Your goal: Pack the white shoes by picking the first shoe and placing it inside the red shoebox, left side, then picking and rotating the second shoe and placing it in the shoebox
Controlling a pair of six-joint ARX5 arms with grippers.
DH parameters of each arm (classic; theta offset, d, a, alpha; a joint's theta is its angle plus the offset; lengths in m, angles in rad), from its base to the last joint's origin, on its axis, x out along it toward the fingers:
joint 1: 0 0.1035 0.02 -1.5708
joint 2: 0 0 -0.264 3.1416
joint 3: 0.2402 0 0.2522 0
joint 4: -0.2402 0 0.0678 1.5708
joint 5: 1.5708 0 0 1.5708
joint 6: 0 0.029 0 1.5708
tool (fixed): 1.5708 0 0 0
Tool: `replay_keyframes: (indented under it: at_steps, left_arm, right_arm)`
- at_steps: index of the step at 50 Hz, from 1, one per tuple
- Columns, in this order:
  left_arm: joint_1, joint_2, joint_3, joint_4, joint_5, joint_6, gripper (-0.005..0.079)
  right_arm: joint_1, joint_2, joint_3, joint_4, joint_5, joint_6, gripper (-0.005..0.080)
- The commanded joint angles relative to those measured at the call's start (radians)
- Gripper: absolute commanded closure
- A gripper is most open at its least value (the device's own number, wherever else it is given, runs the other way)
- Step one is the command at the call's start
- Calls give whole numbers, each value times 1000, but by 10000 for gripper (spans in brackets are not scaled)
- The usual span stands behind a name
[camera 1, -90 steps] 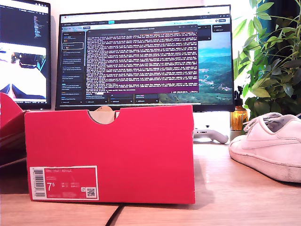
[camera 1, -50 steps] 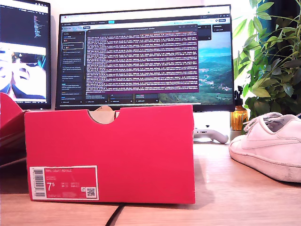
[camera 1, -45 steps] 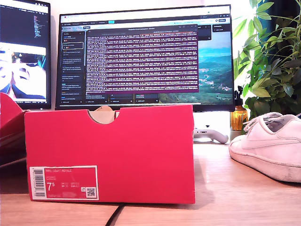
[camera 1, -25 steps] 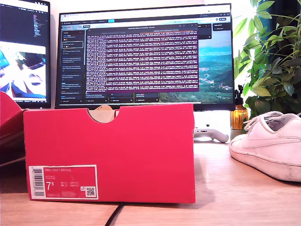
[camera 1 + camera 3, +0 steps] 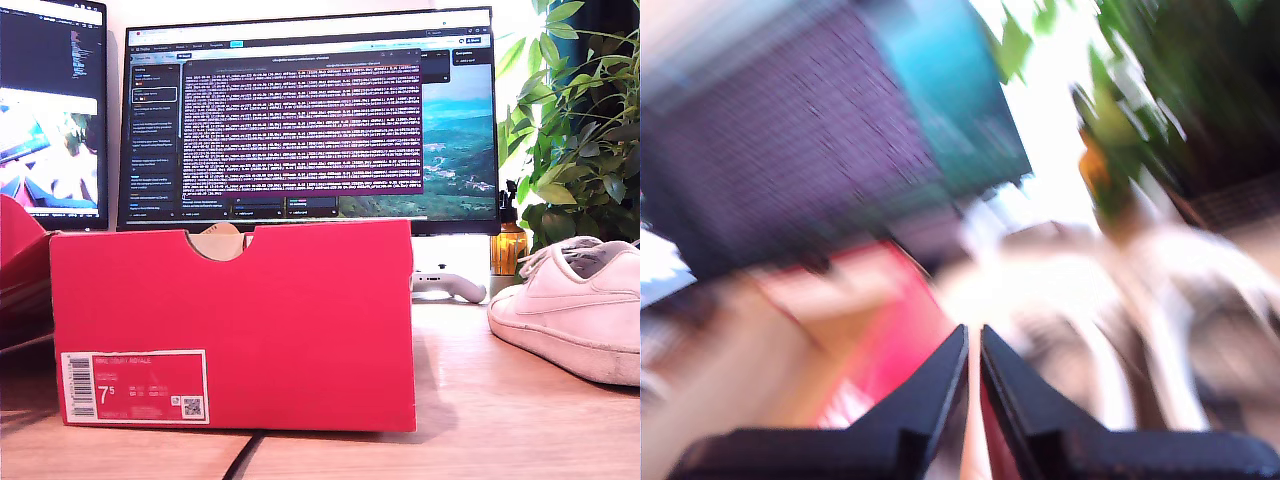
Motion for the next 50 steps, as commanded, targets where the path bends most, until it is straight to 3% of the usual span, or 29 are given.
replay_keyframes:
  at_steps: [1, 5, 11, 22, 33, 43, 50]
  left_arm:
    - [-19, 48, 28, -70, -47, 113, 762]
    - [-47, 113, 45, -124, -91, 222, 762]
    - [-114, 205, 46, -173, -151, 301, 762]
    - [-314, 357, 46, -206, -300, 372, 762]
    - [-523, 518, 46, -196, -529, 370, 762]
    - [-582, 661, 46, -68, -627, 338, 762]
    - [-582, 745, 46, -28, -642, 324, 762]
  right_arm:
    - [-2, 66, 53, -5, 7, -7, 765]
    - [-2, 159, 99, -39, 8, -40, 765]
    - [-2, 318, 198, -85, 7, -84, 765]
    - [-2, 581, 421, -172, 6, -128, 765]
    - [-2, 787, 643, -395, -4, -206, 764]
    - [-2, 919, 798, -588, -3, -269, 729]
    - [2, 986, 864, -675, -5, -272, 577]
